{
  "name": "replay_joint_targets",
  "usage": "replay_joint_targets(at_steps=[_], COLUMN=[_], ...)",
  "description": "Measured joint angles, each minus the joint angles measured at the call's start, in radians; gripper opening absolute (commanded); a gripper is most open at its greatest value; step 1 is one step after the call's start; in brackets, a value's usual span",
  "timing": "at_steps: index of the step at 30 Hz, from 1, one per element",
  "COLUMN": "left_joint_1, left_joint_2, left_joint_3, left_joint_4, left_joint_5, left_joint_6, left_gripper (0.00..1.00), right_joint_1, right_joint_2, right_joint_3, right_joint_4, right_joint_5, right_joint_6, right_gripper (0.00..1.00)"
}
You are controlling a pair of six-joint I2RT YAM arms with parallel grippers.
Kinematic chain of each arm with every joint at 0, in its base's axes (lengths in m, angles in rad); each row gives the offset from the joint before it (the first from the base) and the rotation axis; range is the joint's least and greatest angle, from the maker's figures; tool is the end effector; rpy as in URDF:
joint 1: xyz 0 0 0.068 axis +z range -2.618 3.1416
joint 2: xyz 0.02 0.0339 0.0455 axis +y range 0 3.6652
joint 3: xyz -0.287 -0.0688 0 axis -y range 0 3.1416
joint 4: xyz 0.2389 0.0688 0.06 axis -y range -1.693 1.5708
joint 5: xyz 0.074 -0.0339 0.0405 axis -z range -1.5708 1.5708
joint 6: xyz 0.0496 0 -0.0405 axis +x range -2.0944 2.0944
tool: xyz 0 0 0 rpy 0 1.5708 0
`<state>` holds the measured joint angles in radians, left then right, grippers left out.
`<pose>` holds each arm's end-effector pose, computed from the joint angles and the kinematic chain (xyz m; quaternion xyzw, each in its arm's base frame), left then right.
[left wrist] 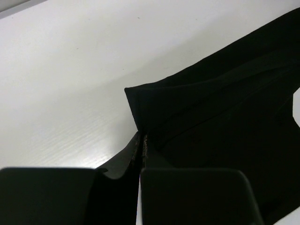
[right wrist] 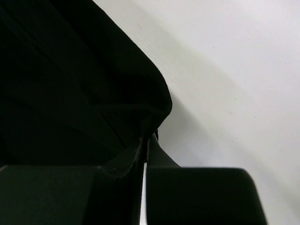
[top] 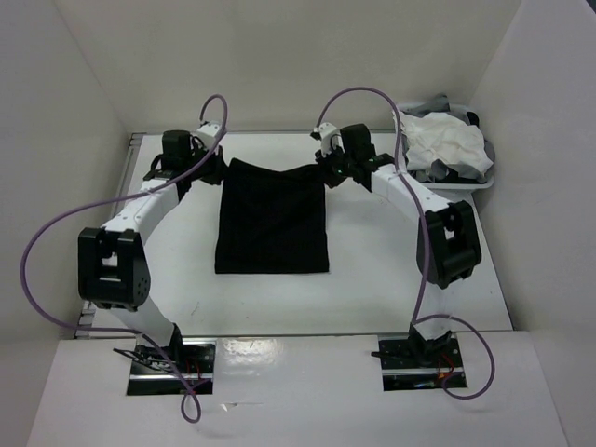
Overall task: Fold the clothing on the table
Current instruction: Flatten the skirt out
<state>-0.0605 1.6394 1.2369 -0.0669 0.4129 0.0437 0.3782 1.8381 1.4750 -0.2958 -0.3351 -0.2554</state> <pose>0.3876 -0.0434 0.3074 0.1506 0.8273 -0.1790 0.5107 0.3992 0.1761 0.2876 -0.3456 0.8183 0.1761 0.4241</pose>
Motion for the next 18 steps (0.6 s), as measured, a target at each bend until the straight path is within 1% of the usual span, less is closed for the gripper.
replay_joint_targets(at_steps=[1,2,3,4,5,6,7,8,9,10,13,15,17,18], left_joint_1=[-0.002,-0.004,-0.006,-0.008,-0.01,-0.012,-0.011,-0.01,-0.008,-0.005,0.011,0.03,0.056,0.068], left_joint_2=[0.029,0.055,0.084,0.113,0.136,0.16,0.18,0.194,0.204,0.211,0.216,0.214,0.206,0.196], left_joint_3=[0.024,0.046,0.071,0.094,0.115,0.135,0.152,0.163,0.169,0.174,0.178,0.179,0.18,0.18], left_joint_4=[0.0,0.0,0.001,0.0,0.0,0.001,0.001,0.0,0.0,-0.001,-0.002,-0.003,-0.017,-0.028], left_joint_5=[-0.005,-0.01,-0.017,-0.024,-0.029,-0.043,-0.053,-0.064,-0.076,-0.09,-0.126,-0.135,-0.142,-0.143], left_joint_6=[0.0,0.0,0.0,-0.001,0.003,0.002,-0.016,-0.021,-0.023,-0.025,-0.031,-0.038,-0.05,-0.053], left_gripper=[0.0,0.03,0.18,0.39,0.72,0.81,0.87,0.91,0.93,1.0,1.0,1.0,1.0,1.0], right_joint_1=[-0.005,-0.01,-0.014,-0.019,-0.023,-0.026,-0.029,-0.033,-0.038,-0.044,-0.071,-0.093,-0.11,-0.118], right_joint_2=[0.029,0.055,0.082,0.111,0.145,0.171,0.2,0.229,0.254,0.281,0.335,0.347,0.346,0.341], right_joint_3=[0.018,0.037,0.056,0.077,0.101,0.122,0.145,0.169,0.193,0.218,0.284,0.318,0.346,0.353], right_joint_4=[0.002,0.003,0.004,0.004,0.005,0.004,0.003,0.004,0.003,0.003,-0.007,-0.013,-0.015,-0.01], right_joint_5=[0.003,0.007,0.01,0.014,0.026,0.042,0.058,0.076,0.095,0.11,0.157,0.191,0.24,0.27], right_joint_6=[0.0,0.0,0.0,0.002,0.006,0.013,0.019,0.027,0.035,0.05,0.099,0.128,0.152,0.159], right_gripper=[0.0,0.0,0.0,0.05,0.13,0.2,0.23,0.3,0.39,0.45,0.64,0.68,0.74,0.74])
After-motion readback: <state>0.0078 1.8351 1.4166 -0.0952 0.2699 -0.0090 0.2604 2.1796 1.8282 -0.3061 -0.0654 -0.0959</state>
